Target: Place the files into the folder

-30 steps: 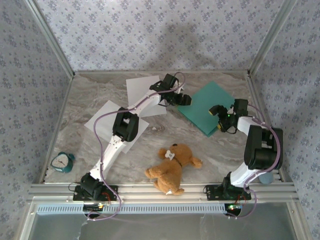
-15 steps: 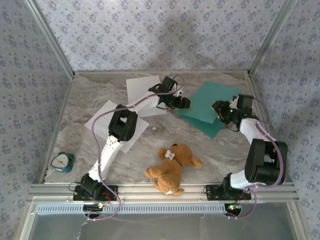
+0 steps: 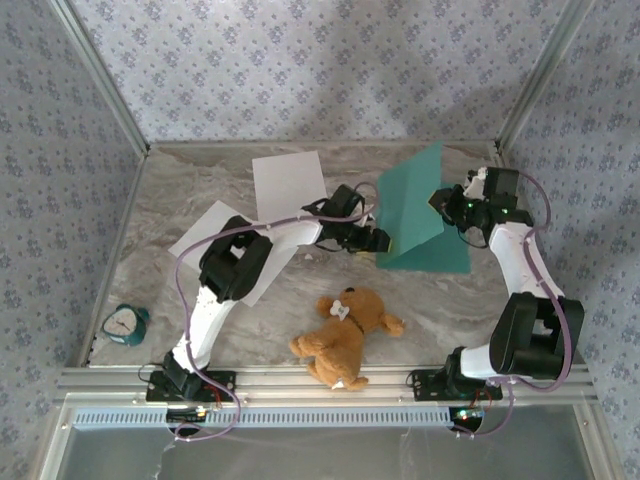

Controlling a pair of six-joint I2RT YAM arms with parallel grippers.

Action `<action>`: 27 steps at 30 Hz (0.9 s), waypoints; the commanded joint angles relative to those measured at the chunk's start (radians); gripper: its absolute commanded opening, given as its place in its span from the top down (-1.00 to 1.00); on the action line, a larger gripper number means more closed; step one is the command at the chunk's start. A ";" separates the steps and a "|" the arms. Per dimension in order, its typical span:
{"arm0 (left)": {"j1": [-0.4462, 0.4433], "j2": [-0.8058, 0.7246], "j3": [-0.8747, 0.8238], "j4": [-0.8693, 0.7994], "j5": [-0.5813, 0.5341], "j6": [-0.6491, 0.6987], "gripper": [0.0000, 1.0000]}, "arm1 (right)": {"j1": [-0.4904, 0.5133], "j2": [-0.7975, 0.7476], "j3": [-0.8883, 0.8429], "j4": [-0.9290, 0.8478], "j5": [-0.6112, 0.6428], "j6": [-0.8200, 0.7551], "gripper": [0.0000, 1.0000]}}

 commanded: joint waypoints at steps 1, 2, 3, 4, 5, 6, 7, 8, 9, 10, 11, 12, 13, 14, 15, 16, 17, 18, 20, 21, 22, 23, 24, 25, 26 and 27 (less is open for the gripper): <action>-0.011 -0.093 -0.056 0.110 -0.030 -0.046 -0.28 | 0.007 -0.015 0.053 -0.081 -0.071 -0.057 0.52; -0.012 -0.108 -0.069 0.109 -0.043 -0.042 -0.30 | 0.009 -0.015 0.058 -0.083 -0.083 -0.061 0.43; -0.012 -0.128 -0.084 0.109 -0.059 -0.037 -0.33 | 0.012 -0.013 0.063 -0.084 -0.099 -0.063 0.31; -0.009 -0.148 -0.103 0.107 -0.077 -0.030 -0.37 | 0.015 -0.012 0.069 -0.081 -0.114 -0.064 0.21; -0.008 -0.166 -0.117 0.105 -0.092 -0.025 -0.42 | 0.021 -0.010 0.075 -0.077 -0.124 -0.062 0.14; -0.004 -0.188 -0.133 0.105 -0.107 -0.021 -0.47 | 0.028 -0.007 0.084 -0.071 -0.137 -0.058 0.07; -0.002 -0.209 -0.150 0.106 -0.118 -0.019 -0.52 | 0.036 -0.004 0.092 -0.064 -0.157 -0.056 -0.02; 0.003 -0.227 -0.161 0.106 -0.127 -0.017 -0.55 | 0.042 -0.001 0.098 -0.056 -0.175 -0.055 -0.08; 0.006 -0.250 -0.173 0.105 -0.137 -0.016 -0.59 | 0.053 0.002 0.105 -0.042 -0.196 -0.046 -0.14; 0.010 -0.274 -0.184 0.104 -0.148 -0.014 -0.62 | 0.065 0.007 0.111 -0.019 -0.206 -0.028 -0.20; 0.016 -0.295 -0.196 0.105 -0.158 -0.013 -0.65 | 0.078 0.011 0.118 0.001 -0.210 -0.015 -0.24; 0.020 -0.320 -0.207 0.105 -0.169 -0.014 -0.66 | 0.094 0.014 0.126 0.017 -0.212 -0.004 -0.28; 0.027 -0.345 -0.216 0.105 -0.180 -0.014 -0.67 | 0.113 0.023 0.136 0.033 -0.209 -0.002 -0.32; 0.032 -0.371 -0.225 0.102 -0.191 -0.016 -0.67 | 0.130 0.033 0.137 0.050 -0.209 0.025 -0.35; 0.037 -0.395 -0.234 0.100 -0.204 -0.017 -0.67 | 0.146 0.041 0.137 0.074 -0.215 0.046 -0.38; 0.043 -0.421 -0.248 0.100 -0.222 -0.022 -0.67 | 0.160 0.054 0.160 0.108 -0.224 0.076 -0.40; 0.049 -0.451 -0.262 0.107 -0.233 -0.026 -0.68 | 0.175 0.062 0.166 0.150 -0.231 0.110 -0.43; 0.054 -0.473 -0.273 0.112 -0.238 -0.034 -0.68 | 0.188 0.071 0.162 0.188 -0.232 0.142 -0.46; 0.069 -0.516 -0.294 0.125 -0.239 -0.051 -0.68 | 0.223 0.089 0.154 0.271 -0.225 0.197 -0.54; 0.075 -0.531 -0.299 0.128 -0.237 -0.058 -0.68 | 0.236 0.097 0.154 0.301 -0.224 0.218 -0.56; 0.082 -0.545 -0.302 0.130 -0.231 -0.067 -0.68 | 0.252 0.111 0.154 0.337 -0.230 0.244 -0.57; 0.089 -0.555 -0.306 0.137 -0.214 -0.075 -0.68 | 0.264 0.126 0.154 0.370 -0.235 0.271 -0.58; 0.097 -0.563 -0.310 0.149 -0.197 -0.085 -0.67 | 0.271 0.136 0.154 0.399 -0.235 0.289 -0.58; 0.106 -0.571 -0.318 0.165 -0.175 -0.101 -0.67 | 0.281 0.147 0.154 0.424 -0.232 0.311 -0.58; 0.114 -0.576 -0.326 0.182 -0.159 -0.116 -0.67 | 0.292 0.156 0.118 0.451 -0.228 0.330 -0.59; 0.120 -0.580 -0.329 0.193 -0.145 -0.124 -0.66 | 0.300 0.164 0.110 0.474 -0.225 0.345 -0.59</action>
